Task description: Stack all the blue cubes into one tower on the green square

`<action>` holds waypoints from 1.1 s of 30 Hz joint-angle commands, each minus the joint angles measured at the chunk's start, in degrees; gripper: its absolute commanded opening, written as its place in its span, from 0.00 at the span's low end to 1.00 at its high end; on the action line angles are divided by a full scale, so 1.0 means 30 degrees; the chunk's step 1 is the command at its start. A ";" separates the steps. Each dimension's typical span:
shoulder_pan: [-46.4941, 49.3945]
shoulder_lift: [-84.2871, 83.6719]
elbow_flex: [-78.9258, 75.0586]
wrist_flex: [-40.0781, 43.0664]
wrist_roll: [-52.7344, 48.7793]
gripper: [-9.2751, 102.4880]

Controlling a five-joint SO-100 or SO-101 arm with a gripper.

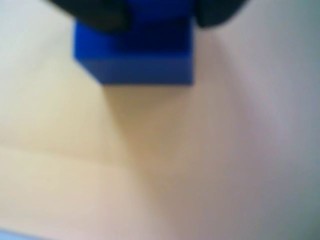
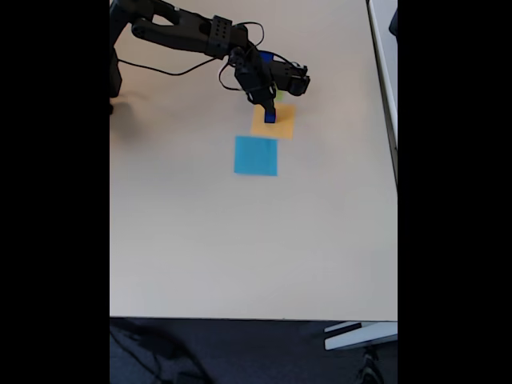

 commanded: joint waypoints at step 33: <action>0.3428 0.1963 -0.1172 0.0820 -0.3311 0.08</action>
